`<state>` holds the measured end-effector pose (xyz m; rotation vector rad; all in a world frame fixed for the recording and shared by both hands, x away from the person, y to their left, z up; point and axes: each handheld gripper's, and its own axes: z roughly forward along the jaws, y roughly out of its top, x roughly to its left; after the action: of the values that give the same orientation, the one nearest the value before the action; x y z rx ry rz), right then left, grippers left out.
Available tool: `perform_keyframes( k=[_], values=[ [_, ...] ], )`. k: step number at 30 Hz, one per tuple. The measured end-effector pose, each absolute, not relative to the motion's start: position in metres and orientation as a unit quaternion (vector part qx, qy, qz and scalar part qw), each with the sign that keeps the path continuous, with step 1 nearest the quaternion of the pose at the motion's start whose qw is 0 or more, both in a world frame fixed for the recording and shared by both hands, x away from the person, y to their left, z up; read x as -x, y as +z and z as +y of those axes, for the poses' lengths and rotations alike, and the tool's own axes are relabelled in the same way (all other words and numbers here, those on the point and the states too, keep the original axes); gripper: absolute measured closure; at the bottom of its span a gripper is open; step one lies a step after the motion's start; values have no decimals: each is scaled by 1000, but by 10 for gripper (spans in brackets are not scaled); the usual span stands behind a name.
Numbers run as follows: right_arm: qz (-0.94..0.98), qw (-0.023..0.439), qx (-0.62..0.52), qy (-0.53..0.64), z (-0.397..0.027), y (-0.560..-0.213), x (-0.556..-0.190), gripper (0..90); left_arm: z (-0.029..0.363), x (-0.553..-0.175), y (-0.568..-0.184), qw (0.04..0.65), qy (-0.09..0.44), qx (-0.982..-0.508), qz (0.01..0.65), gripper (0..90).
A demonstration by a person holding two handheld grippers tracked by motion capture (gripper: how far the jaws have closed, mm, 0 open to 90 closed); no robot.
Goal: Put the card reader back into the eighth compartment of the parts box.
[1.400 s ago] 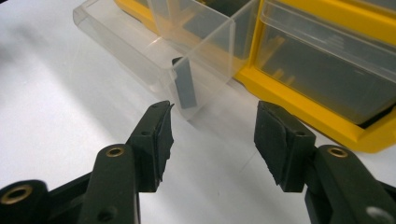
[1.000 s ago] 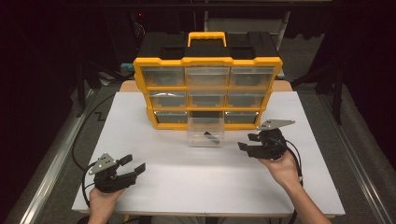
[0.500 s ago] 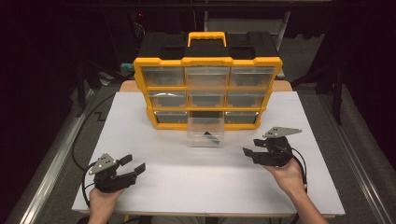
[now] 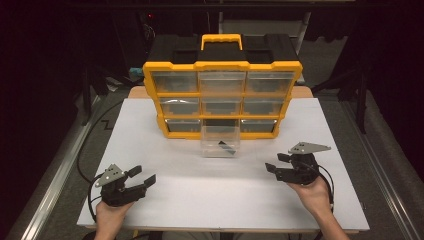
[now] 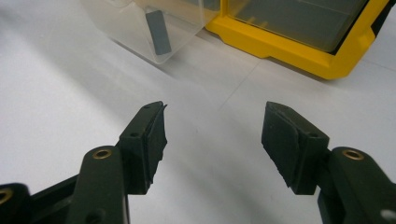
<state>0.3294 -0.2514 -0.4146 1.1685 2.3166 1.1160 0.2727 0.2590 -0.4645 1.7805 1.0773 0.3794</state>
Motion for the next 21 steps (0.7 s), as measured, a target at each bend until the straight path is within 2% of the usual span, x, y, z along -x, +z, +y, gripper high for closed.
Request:
perform_keyframes(
  k=[21],
  values=[
    [787, 166, -432, 409, -277, -433, -314, 365, 259, -273, -465, 490, 155, -733, 445, 313]
  ],
)
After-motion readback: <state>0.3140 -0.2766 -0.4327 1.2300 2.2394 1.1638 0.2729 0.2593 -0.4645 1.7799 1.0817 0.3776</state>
